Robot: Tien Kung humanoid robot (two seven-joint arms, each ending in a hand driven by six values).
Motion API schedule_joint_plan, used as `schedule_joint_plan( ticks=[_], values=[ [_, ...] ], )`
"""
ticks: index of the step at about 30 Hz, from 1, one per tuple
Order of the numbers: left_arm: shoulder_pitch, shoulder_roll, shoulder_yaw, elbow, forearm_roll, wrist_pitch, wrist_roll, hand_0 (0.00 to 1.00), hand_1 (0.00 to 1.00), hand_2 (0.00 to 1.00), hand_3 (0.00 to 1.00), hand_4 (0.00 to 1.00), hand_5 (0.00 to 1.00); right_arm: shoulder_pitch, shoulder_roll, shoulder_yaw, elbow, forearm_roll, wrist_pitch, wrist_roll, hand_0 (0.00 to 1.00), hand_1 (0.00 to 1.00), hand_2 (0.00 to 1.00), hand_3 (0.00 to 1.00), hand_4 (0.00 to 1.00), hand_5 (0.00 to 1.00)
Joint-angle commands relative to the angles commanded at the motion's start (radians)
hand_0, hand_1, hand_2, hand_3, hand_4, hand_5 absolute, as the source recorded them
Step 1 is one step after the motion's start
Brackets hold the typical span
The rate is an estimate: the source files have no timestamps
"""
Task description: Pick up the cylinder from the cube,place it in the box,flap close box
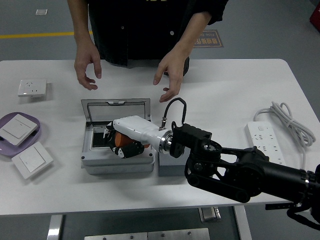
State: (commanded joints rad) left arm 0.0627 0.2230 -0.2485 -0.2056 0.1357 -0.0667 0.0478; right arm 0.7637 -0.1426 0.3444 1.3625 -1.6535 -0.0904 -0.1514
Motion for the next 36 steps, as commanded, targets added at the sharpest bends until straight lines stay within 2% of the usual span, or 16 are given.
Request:
schedule_joint_plan(
  ticks=[4, 5, 10, 11, 16, 17, 23, 24, 29, 30, 36],
  values=[
    [0.000, 0.000, -0.003, -0.001, 0.003, 0.000, 0.001, 0.670, 0.682, 0.664, 0.686, 0.687, 0.264, 0.004, -0.003, -0.002, -0.001, 0.008, -0.002, 0.004, 0.791, 0.703, 0.679, 0.688, 0.359, 0.205],
    [0.000, 0.000, -0.004, -0.001, 0.003, 0.000, 0.001, 0.669, 0.682, 0.664, 0.685, 0.688, 0.264, 0.005, -0.004, -0.003, -0.001, 0.012, -0.002, 0.006, 0.824, 0.729, 0.704, 0.710, 0.522, 0.161],
    [-0.001, 0.000, -0.008, -0.001, 0.008, 0.000, 0.001, 0.669, 0.682, 0.664, 0.685, 0.688, 0.264, 0.003, -0.002, -0.002, -0.003, 0.022, -0.008, 0.013, 0.824, 0.729, 0.704, 0.710, 0.522, 0.161],
    [-0.001, 0.000, -0.008, -0.001, 0.008, 0.000, 0.001, 0.670, 0.682, 0.663, 0.685, 0.688, 0.264, 0.003, -0.001, -0.001, -0.003, 0.022, -0.009, 0.014, 0.833, 0.727, 0.719, 0.722, 0.594, 0.143],
    [-0.003, 0.000, -0.006, 0.000, -0.002, 0.000, -0.008, 0.670, 0.682, 0.663, 0.685, 0.688, 0.264, 0.002, 0.000, 0.000, -0.005, 0.021, -0.012, 0.019, 0.833, 0.727, 0.719, 0.722, 0.594, 0.143],
    [-0.003, 0.000, -0.005, 0.000, -0.005, 0.000, -0.011, 0.669, 0.682, 0.662, 0.685, 0.688, 0.262, 0.002, -0.001, 0.000, -0.006, 0.021, -0.012, 0.021, 0.839, 0.730, 0.720, 0.731, 0.649, 0.131],
    [-0.004, -0.001, -0.007, 0.000, -0.012, -0.001, -0.025, 0.669, 0.682, 0.662, 0.685, 0.688, 0.262, -0.002, -0.007, 0.003, -0.006, 0.040, -0.020, 0.035, 0.839, 0.730, 0.720, 0.731, 0.649, 0.131],
    [-0.003, -0.001, -0.008, -0.001, -0.010, -0.001, -0.025, 0.669, 0.682, 0.680, 0.704, 0.698, 0.330, -0.005, -0.010, 0.003, -0.003, 0.062, -0.028, 0.043, 0.843, 0.729, 0.721, 0.751, 0.730, 0.154],
    [-0.003, -0.003, -0.023, -0.002, 0.005, -0.001, -0.024, 0.669, 0.682, 0.680, 0.704, 0.698, 0.330, -0.036, -0.042, 0.019, 0.048, 0.209, -0.064, 0.114, 0.843, 0.729, 0.721, 0.751, 0.730, 0.154],
    [-0.003, -0.004, -0.026, -0.002, 0.008, -0.001, -0.024, 0.670, 0.682, 0.679, 0.717, 0.702, 0.388, -0.043, -0.050, 0.026, 0.063, 0.244, -0.068, 0.131, 0.846, 0.733, 0.718, 0.762, 0.873, 0.255],
    [-0.008, -0.005, -0.039, -0.003, 0.023, -0.002, -0.021, 0.669, 0.682, 0.677, 0.718, 0.711, 0.392, -0.058, -0.100, 0.088, 0.176, 0.463, -0.067, 0.204, 0.839, 0.722, 0.703, 0.740, 0.858, 0.270]
  ],
)
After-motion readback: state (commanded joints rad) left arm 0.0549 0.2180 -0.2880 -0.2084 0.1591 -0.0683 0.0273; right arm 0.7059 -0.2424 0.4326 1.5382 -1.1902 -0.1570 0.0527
